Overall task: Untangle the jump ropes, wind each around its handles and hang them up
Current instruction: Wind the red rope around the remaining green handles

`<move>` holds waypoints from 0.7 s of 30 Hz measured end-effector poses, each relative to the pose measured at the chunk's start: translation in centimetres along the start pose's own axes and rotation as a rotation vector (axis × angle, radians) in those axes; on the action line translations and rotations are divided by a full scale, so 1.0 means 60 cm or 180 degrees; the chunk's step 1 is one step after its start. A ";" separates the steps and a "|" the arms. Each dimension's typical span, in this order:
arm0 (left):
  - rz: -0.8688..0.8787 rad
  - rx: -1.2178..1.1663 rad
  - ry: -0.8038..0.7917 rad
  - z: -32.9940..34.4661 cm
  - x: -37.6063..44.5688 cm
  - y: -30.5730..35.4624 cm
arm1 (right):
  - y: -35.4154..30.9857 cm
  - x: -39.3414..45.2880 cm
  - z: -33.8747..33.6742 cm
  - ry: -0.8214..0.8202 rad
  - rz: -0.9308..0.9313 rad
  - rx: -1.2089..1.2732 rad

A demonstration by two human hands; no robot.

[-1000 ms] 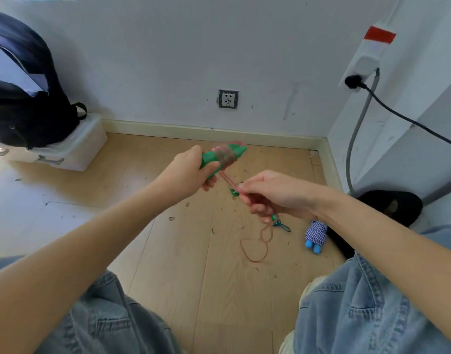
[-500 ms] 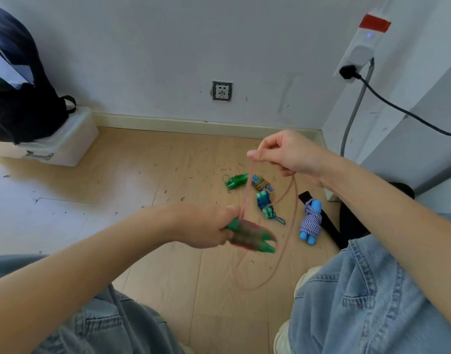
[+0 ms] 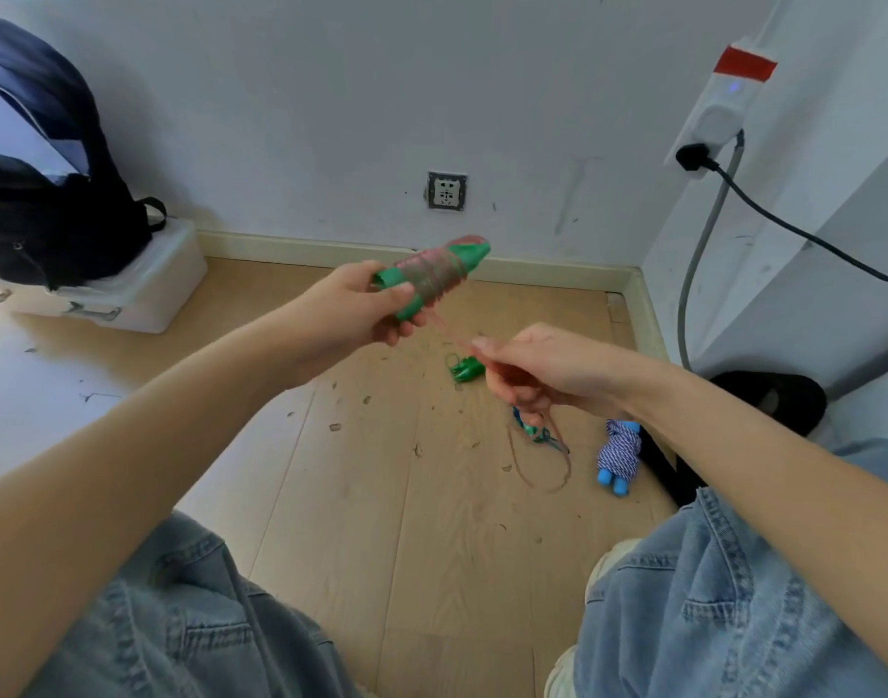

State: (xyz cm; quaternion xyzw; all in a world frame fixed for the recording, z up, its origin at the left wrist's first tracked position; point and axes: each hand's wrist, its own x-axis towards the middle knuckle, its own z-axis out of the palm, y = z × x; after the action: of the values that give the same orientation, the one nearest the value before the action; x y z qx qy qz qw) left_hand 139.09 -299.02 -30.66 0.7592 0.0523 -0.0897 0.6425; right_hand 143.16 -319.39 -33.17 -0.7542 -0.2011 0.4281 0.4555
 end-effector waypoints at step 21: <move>-0.0123 0.2247 -0.2771 0.066 -0.058 0.021 | -0.011 0.004 0.000 0.1531 -0.0423 -0.1750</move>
State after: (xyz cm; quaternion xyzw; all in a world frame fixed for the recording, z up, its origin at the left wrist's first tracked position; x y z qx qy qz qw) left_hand 135.65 -303.03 -29.35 0.8201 -0.2370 -0.4187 0.3099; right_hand 143.35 -318.90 -32.71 -0.9127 -0.2443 0.1380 0.2970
